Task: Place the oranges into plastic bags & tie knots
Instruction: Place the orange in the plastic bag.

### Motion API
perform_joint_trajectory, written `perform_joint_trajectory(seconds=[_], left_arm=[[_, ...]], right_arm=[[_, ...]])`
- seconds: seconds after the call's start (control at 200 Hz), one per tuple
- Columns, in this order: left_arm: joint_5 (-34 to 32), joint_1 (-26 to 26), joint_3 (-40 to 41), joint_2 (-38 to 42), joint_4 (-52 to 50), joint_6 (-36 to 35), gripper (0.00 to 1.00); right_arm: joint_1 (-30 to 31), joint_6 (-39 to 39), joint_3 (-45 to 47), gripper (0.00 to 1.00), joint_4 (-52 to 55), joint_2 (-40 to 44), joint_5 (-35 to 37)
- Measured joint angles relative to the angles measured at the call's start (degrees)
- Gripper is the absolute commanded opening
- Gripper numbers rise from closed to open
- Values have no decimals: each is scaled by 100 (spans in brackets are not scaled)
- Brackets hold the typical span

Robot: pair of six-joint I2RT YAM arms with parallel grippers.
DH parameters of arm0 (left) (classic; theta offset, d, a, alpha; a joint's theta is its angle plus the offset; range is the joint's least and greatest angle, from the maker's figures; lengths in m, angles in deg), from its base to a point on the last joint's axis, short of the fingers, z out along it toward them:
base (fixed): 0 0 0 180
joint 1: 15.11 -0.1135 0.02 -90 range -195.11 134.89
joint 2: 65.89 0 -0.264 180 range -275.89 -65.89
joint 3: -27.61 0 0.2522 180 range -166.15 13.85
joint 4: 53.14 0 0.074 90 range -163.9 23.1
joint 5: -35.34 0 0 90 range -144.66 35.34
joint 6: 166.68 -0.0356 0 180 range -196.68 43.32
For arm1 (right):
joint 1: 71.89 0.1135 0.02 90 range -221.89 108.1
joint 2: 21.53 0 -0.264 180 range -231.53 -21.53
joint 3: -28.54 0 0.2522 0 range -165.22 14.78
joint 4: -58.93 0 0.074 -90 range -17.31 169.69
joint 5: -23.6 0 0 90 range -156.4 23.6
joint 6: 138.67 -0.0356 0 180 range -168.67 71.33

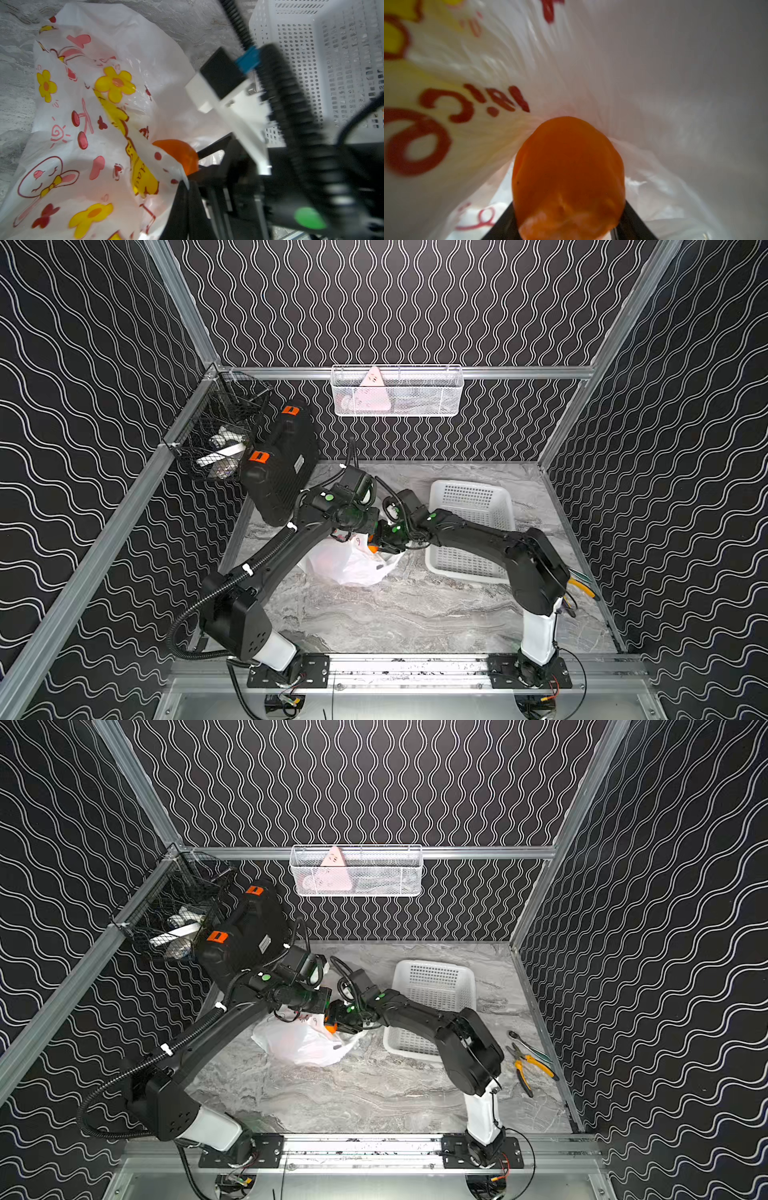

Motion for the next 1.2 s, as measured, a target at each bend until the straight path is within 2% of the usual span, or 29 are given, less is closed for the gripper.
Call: perform_joint_trajectory(seconds=[0.14,0.375,0.69,0.741,0.801,0.906,1.051,1.201], left_arm=[[-48,-2,-90,-4,-44,7,0],[-98,0,-127,2,-48,7,0],[-46,0,-55,280,-46,48,0],[-31,0,-22,343,-50,72,0],[-9,0,11,404,-52,114,0],[-15,0,52,444,-63,155,0],[13,-4,162,472,-52,170,0],[2,-4,199,468,-57,170,0]], right_arm=[[55,-68,-39,53,-44,-35,-61],[24,-85,566,53,-389,621,-105],[-151,-1255,817,52,-2050,151,-560],[-125,-1333,752,56,-2232,39,-573],[-83,-1364,603,68,-2260,-107,-564],[-20,-1211,273,80,-1801,-219,-315],[-22,-1016,413,86,-1316,-66,-76],[-50,-789,597,86,-748,393,90]])
